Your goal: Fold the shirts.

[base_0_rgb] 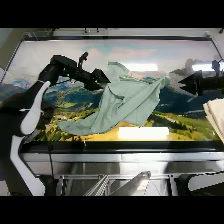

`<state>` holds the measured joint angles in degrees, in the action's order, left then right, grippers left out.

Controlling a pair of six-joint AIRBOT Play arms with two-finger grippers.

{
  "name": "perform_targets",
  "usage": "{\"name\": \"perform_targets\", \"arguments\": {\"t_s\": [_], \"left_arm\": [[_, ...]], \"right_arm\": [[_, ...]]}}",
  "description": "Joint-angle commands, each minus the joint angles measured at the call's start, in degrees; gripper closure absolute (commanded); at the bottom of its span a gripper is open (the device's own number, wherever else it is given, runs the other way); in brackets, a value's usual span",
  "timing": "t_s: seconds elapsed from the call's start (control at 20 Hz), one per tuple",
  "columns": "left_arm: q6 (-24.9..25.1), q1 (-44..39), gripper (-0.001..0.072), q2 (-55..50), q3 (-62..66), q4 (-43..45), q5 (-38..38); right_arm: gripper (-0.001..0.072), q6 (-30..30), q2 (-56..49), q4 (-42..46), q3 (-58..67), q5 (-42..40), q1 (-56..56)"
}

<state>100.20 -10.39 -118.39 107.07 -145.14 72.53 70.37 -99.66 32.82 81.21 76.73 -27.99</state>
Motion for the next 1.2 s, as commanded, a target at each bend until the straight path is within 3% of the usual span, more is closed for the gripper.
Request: {"name": "perform_targets", "arguments": {"t_s": [0.0,0.2,0.55,1.05,1.1,1.15], "left_arm": [[-5.4,-0.1,0.0059,-11.3,13.4,0.0,-6.1],[-6.8,0.8,0.0056,-13.6,11.3,-0.1,-13.8],[-4.8,-3.7,0.0055,-13.7,9.3,-0.1,-21.1],[-4.7,-5.9,0.0057,-13.7,9.8,-3.5,-24.4],[-4.7,-5.9,0.0093,-13.7,10.4,-3.5,-24.3],[-4.7,-5.7,0.0251,-13.7,11.1,-3.5,-24.4]], "right_arm": [[0.0349,0.1,0.1,0.6,-0.2,0.0,-0.9],[0.0348,-1.3,0.1,0.6,-0.2,-0.2,-0.4],[0.0348,-2.5,0.1,0.4,-0.2,-0.1,0.9],[0.0348,-3.1,0.1,0.4,-0.2,0.3,4.0],[0.0348,-3.1,0.1,0.4,-0.2,0.3,4.1],[0.0348,-3.1,0.1,0.5,-0.3,0.3,4.0]]}}
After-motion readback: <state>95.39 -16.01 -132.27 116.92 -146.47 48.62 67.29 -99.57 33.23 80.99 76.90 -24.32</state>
